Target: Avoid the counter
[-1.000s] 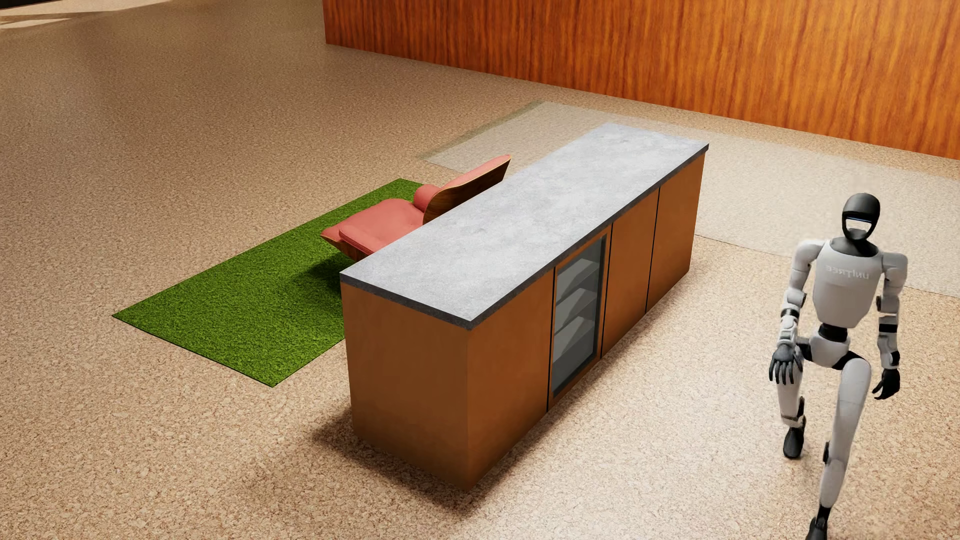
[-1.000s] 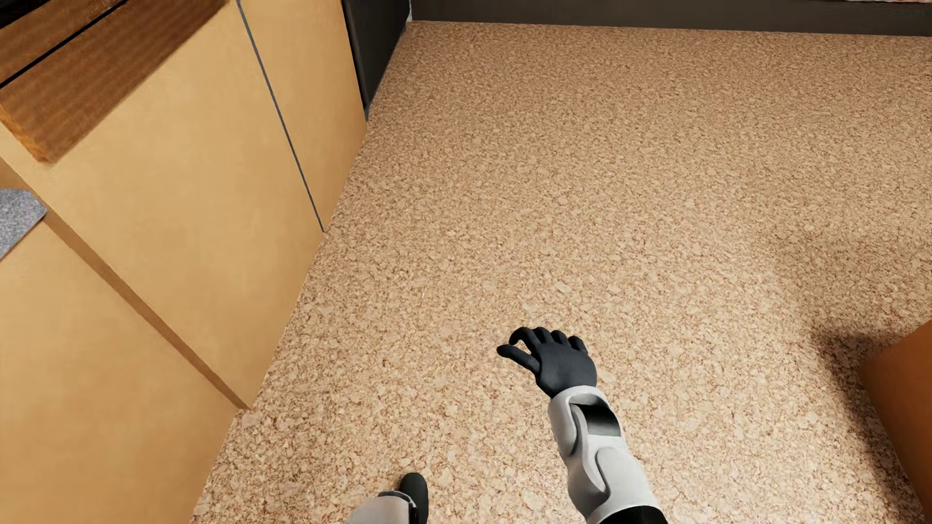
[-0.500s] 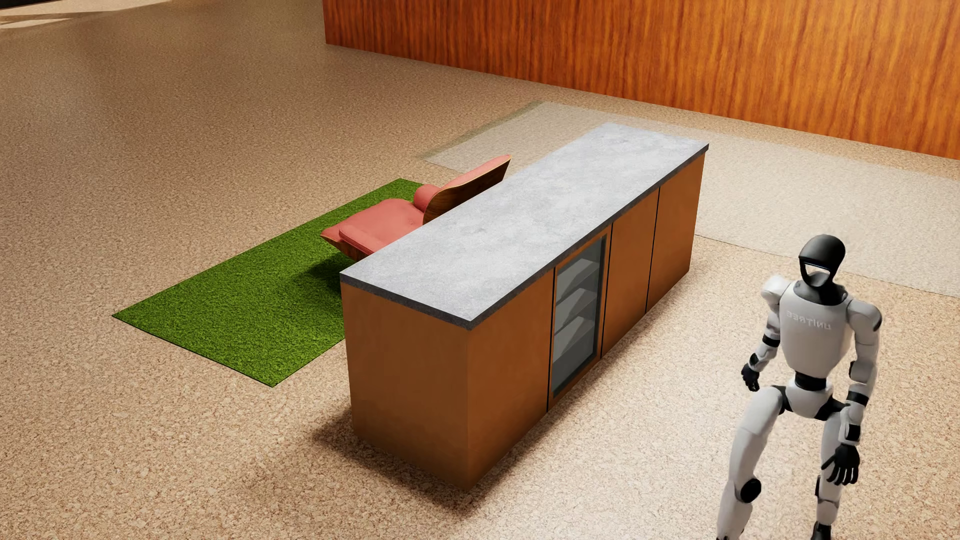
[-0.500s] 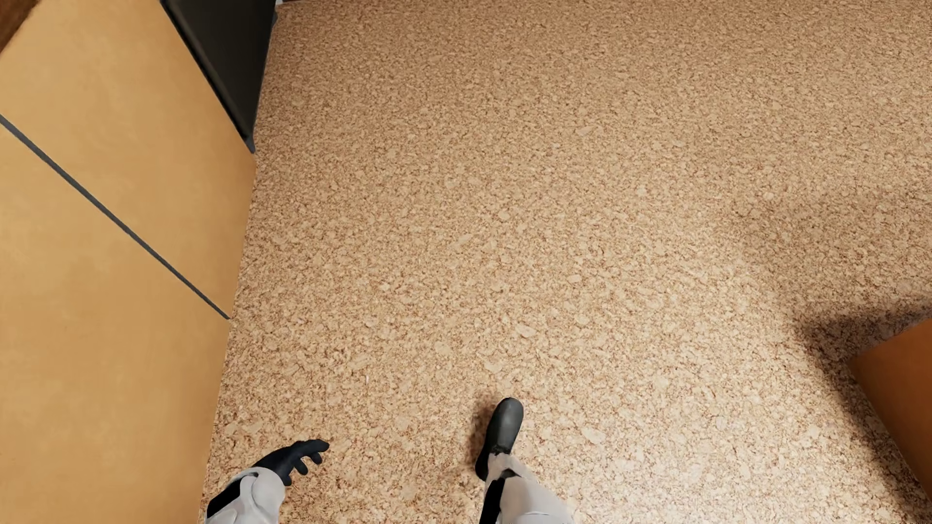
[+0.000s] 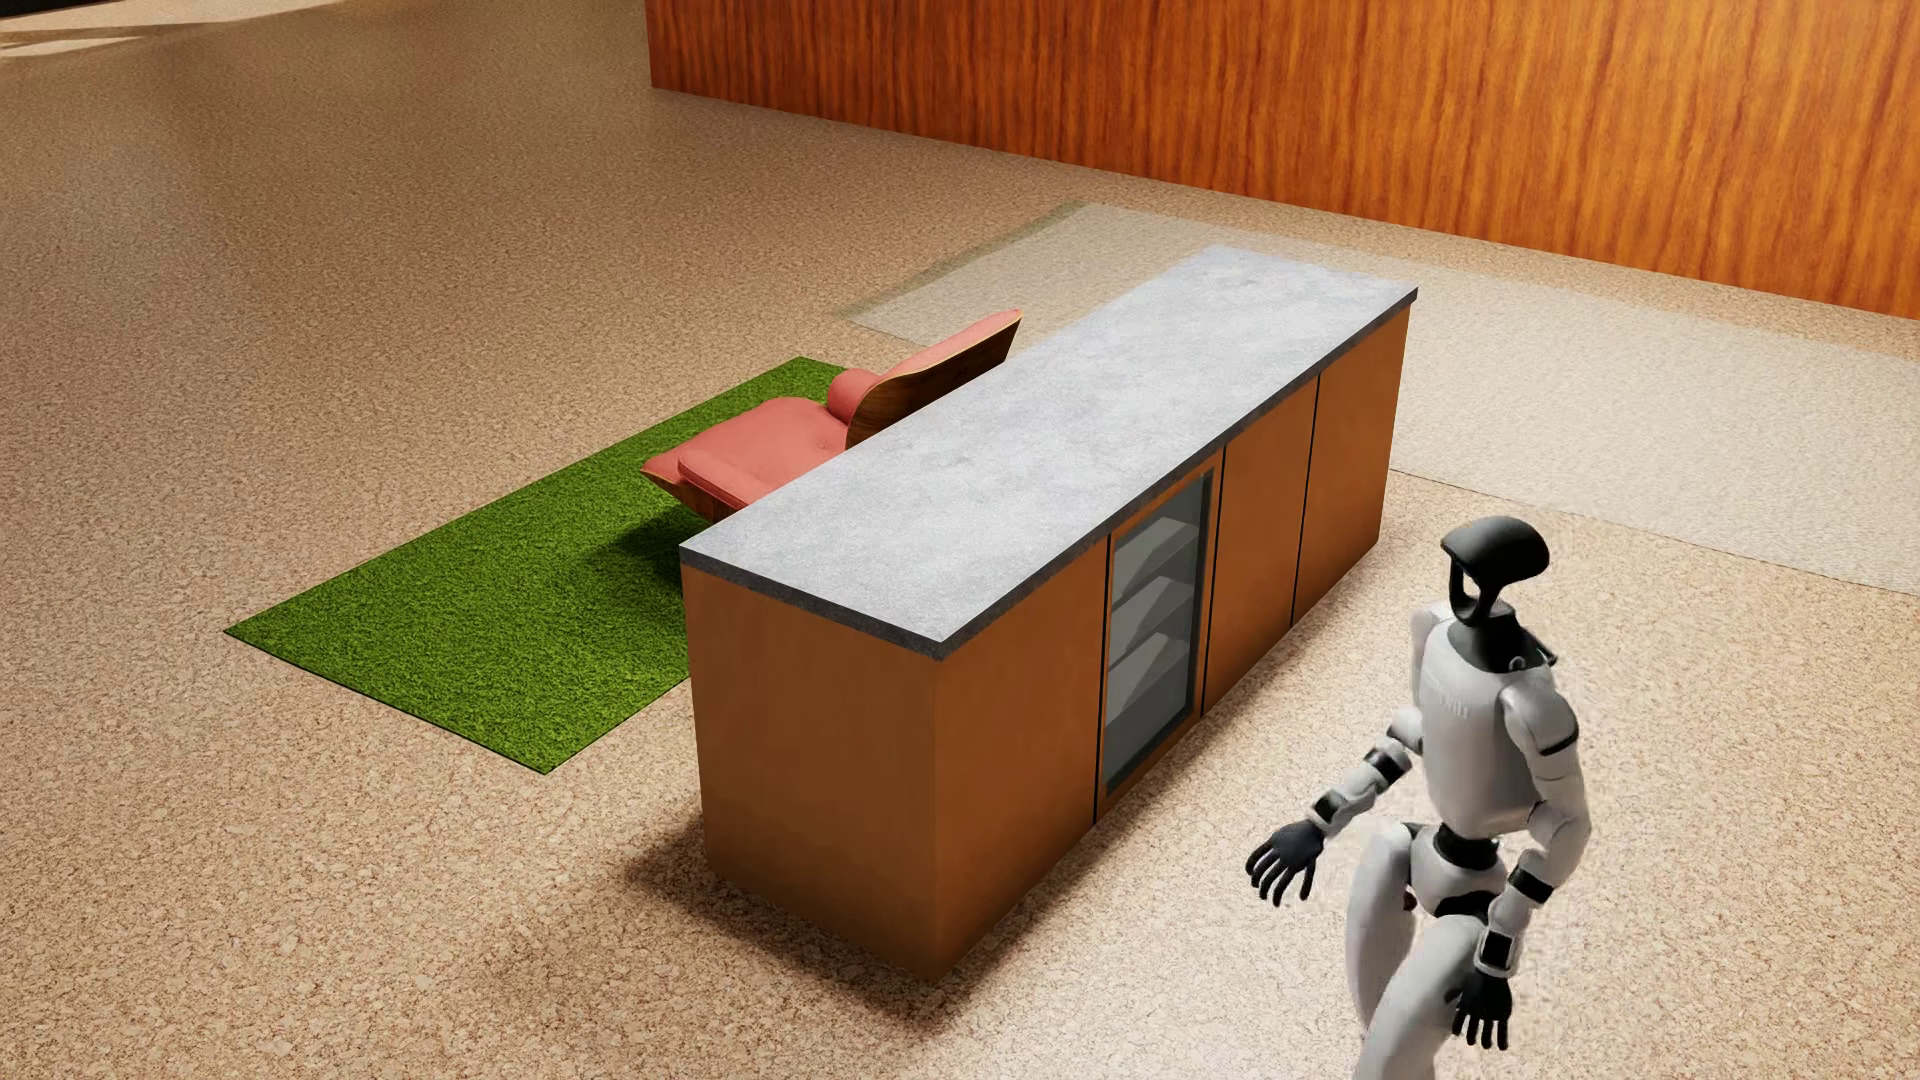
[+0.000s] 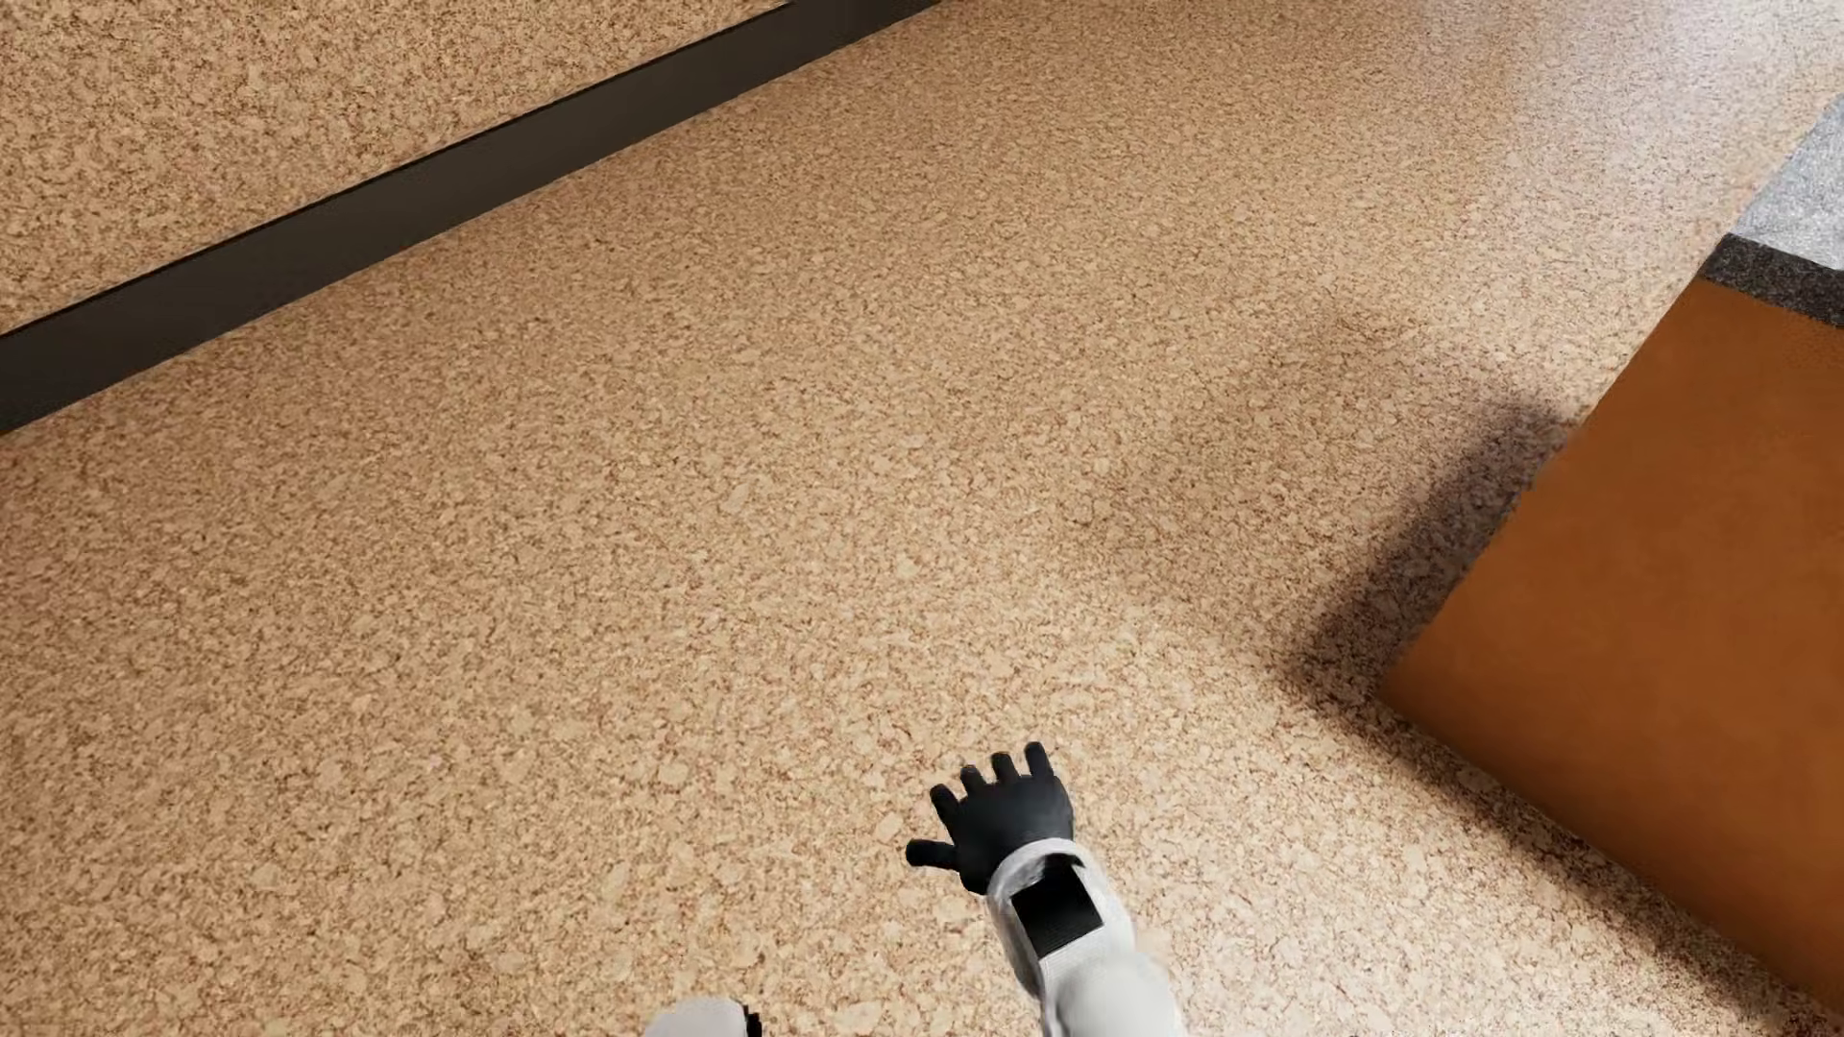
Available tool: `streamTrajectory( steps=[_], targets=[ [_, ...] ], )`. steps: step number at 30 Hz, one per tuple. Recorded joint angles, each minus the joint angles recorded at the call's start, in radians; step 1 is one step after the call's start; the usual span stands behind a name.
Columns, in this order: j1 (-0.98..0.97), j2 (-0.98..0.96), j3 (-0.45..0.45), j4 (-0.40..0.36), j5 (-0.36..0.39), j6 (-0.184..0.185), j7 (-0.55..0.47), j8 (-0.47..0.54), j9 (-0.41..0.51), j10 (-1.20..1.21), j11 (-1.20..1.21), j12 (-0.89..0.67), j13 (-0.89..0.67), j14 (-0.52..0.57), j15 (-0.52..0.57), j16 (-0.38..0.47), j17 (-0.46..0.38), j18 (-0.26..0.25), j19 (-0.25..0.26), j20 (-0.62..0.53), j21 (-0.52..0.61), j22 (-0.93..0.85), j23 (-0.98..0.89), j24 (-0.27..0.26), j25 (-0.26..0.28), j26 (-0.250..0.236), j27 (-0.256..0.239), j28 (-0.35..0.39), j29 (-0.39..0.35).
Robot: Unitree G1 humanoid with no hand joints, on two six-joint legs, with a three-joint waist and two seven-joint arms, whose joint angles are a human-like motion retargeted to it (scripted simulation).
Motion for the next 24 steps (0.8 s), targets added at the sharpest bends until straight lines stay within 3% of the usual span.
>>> streamTrajectory(
  steps=[1,3,4,5,6,7,8,9,10,11,12,13,14,15,16,17,18,20,21,22,23,24],
  targets=[
    [-0.024,0.037,0.008,0.01,0.014,0.003,0.021,0.059,0.0,-0.168,-0.003,0.013,-0.011,-0.002,-0.022,-0.001,0.018,0.001,0.005,-0.001,0.005,-0.02,-0.097,-0.008,0.1,-0.011,-0.043,0.009,-0.066],
    [-0.025,0.111,0.014,-0.024,0.026,0.009,0.03,0.146,0.0,-0.634,-0.033,0.021,-0.013,0.04,-0.058,0.005,0.048,-0.043,0.015,-0.016,-0.023,-0.04,-0.221,-0.013,0.475,-0.02,-0.111,0.011,-0.099],
    [-0.001,0.149,0.012,-0.065,0.022,0.01,-0.001,0.175,0.0,-0.895,-0.059,0.013,-0.01,0.041,-0.07,0.015,0.04,-0.078,0.019,-0.04,-0.03,-0.04,-0.267,0.008,0.646,-0.018,-0.117,0.004,-0.084],
    [-0.013,0.19,0.008,-0.092,0.02,0.011,-0.005,0.194,0.002,-1.019,-0.075,0.004,0.0,0.006,-0.078,0.031,0.022,-0.166,0.022,-0.067,-0.033,-0.037,-0.305,0.04,0.767,-0.018,-0.108,-0.014,-0.068],
    [-0.026,0.227,0.003,-0.111,0.011,0.012,0.033,0.199,0.004,-1.041,-0.077,-0.007,0.018,-0.004,-0.083,0.038,-0.007,-0.178,0.029,-0.081,-0.043,-0.035,-0.334,0.064,0.815,-0.01,-0.086,-0.03,-0.087],
    [-0.03,0.264,0.002,-0.131,-0.003,0.01,0.044,0.201,0.006,-1.0,-0.074,-0.015,0.043,0.049,-0.083,0.03,-0.034,-0.109,0.039,-0.066,-0.057,-0.04,-0.335,0.059,0.821,0.001,-0.052,-0.029,-0.099],
    [-0.041,0.302,0.006,-0.148,-0.019,0.004,0.024,0.2,0.008,-0.914,-0.05,-0.013,0.066,0.122,-0.058,0.013,-0.056,-0.08,0.037,-0.03,-0.074,-0.051,-0.302,0.037,0.791,0.016,-0.006,-0.014,-0.119],
    [-0.037,0.328,0.011,-0.149,-0.037,-0.005,0.026,0.195,0.009,-0.819,-0.002,0.002,0.083,0.186,-0.02,-0.009,-0.067,-0.079,0.037,0.015,-0.091,-0.066,-0.228,0.006,0.745,0.029,0.063,0.01,-0.125],
    [-0.034,0.333,0.016,-0.138,-0.06,-0.019,0.052,0.185,0.012,-0.719,0.076,0.026,0.09,0.139,0.053,-0.032,-0.07,-0.073,0.044,0.064,-0.104,-0.083,-0.106,-0.033,0.693,0.035,0.14,0.037,-0.12],
    [-0.026,0.295,0.023,-0.124,-0.087,-0.035,0.084,0.163,0.017,-0.629,0.216,0.05,0.087,0.058,0.139,-0.052,-0.054,-0.062,0.093,0.108,-0.142,-0.093,0.053,-0.069,0.669,0.038,0.227,0.061,-0.116],
    [-0.002,0.215,0.033,-0.117,-0.127,-0.051,0.12,0.122,0.02,-0.583,0.411,0.061,0.075,0.0,0.214,-0.068,-0.042,-0.067,0.206,0.137,-0.181,-0.081,0.236,-0.089,0.638,0.046,0.361,0.075,-0.073],
    [0.033,0.115,0.043,-0.113,-0.189,-0.067,0.157,0.069,0.022,-0.567,0.605,0.056,0.063,-0.044,0.31,-0.078,-0.068,-0.07,0.302,0.15,-0.209,-0.052,0.434,-0.093,0.535,0.058,0.418,0.082,0.002],
    [0.071,0.011,0.047,-0.115,-0.261,-0.084,0.187,0.019,0.024,-0.567,0.756,0.035,0.066,-0.082,0.353,-0.065,-0.086,-0.069,0.29,0.148,-0.114,-0.017,0.557,-0.074,0.398,0.072,0.428,0.068,0.151],
    [0.111,-0.086,0.044,-0.119,-0.32,-0.101,0.208,-0.027,0.025,-0.576,0.857,0.011,0.09,-0.115,0.299,-0.037,-0.129,-0.067,0.245,0.127,-0.007,0.013,0.584,-0.033,0.271,0.072,0.303,0.041,0.254],
    [0.152,-0.174,0.033,-0.129,-0.365,-0.116,0.223,-0.068,0.025,-0.595,0.916,-0.011,0.139,-0.139,0.265,-0.009,-0.175,-0.068,0.232,0.115,0.009,0.034,0.53,0.002,0.219,0.053,0.164,0.027,0.248],
    [0.196,-0.254,0.017,-0.143,-0.387,-0.129,0.234,-0.095,0.025,-0.621,0.932,-0.025,0.208,-0.157,0.264,-0.002,-0.191,-0.071,0.23,0.104,-0.105,0.035,0.466,0.017,0.285,0.046,0.108,0.027,0.207],
    [0.24,-0.326,0.002,-0.158,-0.394,-0.138,0.243,-0.112,0.024,-0.646,0.901,-0.03,0.292,-0.176,0.269,0.006,-0.176,-0.076,0.248,0.102,-0.267,0.038,0.403,0.019,0.402,0.026,0.11,0.034,0.167],
    [0.32,-0.435,-0.022,-0.183,-0.39,-0.149,0.252,-0.13,0.018,-0.688,0.714,-0.066,0.42,-0.216,0.227,0.011,-0.079,-0.089,0.24,0.11,-0.544,0.039,0.292,0.013,0.644,0.013,0.19,0.04,0.072],
    [0.355,-0.46,-0.03,-0.194,-0.402,-0.153,0.253,-0.154,0.015,-0.704,0.551,-0.093,0.463,-0.237,0.222,0.018,-0.035,-0.097,0.221,0.104,-0.615,0.04,0.248,0.014,0.718,0.014,0.224,0.042,-0.004],
    [0.387,-0.456,-0.036,-0.202,-0.418,-0.155,0.252,-0.205,0.011,-0.725,0.336,-0.127,0.494,-0.253,0.227,0.029,0.005,-0.106,0.224,0.091,-0.647,0.047,0.218,0.02,0.757,0.019,0.254,0.04,-0.087],
    [0.416,-0.43,-0.041,-0.214,-0.429,-0.157,0.248,-0.274,0.008,-0.745,0.081,-0.169,0.519,-0.267,0.271,0.04,0.036,-0.115,0.221,0.073,-0.647,0.062,0.205,0.029,0.759,0.027,0.274,0.036,-0.143],
    [0.449,-0.419,-0.045,-0.23,-0.429,-0.157,0.241,-0.318,0.006,-0.77,-0.135,-0.213,0.532,-0.279,0.319,0.047,0.059,-0.122,0.226,0.046,-0.635,0.087,0.206,0.043,0.745,0.03,0.308,0.031,-0.154]
  ],
)
